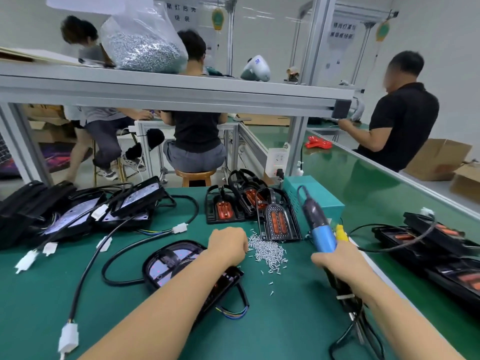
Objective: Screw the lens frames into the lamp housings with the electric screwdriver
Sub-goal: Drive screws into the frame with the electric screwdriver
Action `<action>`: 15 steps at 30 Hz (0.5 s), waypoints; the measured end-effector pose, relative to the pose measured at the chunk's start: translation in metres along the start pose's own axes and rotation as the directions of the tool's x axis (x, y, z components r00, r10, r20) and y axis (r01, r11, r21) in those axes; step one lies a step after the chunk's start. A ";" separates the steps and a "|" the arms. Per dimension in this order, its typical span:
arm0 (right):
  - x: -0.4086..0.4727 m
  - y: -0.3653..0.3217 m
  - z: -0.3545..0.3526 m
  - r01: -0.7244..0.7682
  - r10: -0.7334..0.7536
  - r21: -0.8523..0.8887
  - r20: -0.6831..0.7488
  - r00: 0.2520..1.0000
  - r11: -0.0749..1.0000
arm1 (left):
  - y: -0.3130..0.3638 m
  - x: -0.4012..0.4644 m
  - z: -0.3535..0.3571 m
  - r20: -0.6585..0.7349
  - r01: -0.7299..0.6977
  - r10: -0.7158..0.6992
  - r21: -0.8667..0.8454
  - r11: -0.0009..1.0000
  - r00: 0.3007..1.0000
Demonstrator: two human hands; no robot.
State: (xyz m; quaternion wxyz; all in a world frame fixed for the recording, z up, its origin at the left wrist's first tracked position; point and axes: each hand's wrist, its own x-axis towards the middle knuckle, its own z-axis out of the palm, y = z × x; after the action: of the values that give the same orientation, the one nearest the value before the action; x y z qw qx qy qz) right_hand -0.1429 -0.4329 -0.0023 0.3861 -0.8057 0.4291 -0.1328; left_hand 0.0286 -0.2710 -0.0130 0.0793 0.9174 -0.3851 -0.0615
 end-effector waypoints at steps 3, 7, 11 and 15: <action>-0.010 -0.012 -0.023 -0.016 0.002 0.474 0.030 1.000 0.880 | 0.003 0.004 0.004 -0.018 0.044 -0.043 0.055 0.998 0.999; -0.023 -0.032 -0.051 0.032 -0.110 0.800 0.043 0.993 0.599 | 0.006 0.007 0.008 -0.059 0.047 -0.040 0.115 0.992 0.997; -0.037 -0.041 -0.056 0.072 -0.184 0.913 0.004 0.983 0.402 | 0.007 0.006 0.007 0.008 -0.012 0.010 0.232 0.973 1.000; -0.047 -0.043 -0.049 0.156 -0.195 0.954 -0.108 0.975 0.254 | 0.008 0.001 0.004 0.076 -0.078 0.062 0.226 0.971 0.995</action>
State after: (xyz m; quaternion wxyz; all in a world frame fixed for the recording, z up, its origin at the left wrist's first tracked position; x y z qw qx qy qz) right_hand -0.1721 -0.4066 0.0673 0.7817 -0.4558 0.1643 -0.3927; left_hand 0.0229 -0.2780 -0.0156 -0.0379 0.9036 -0.4242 -0.0451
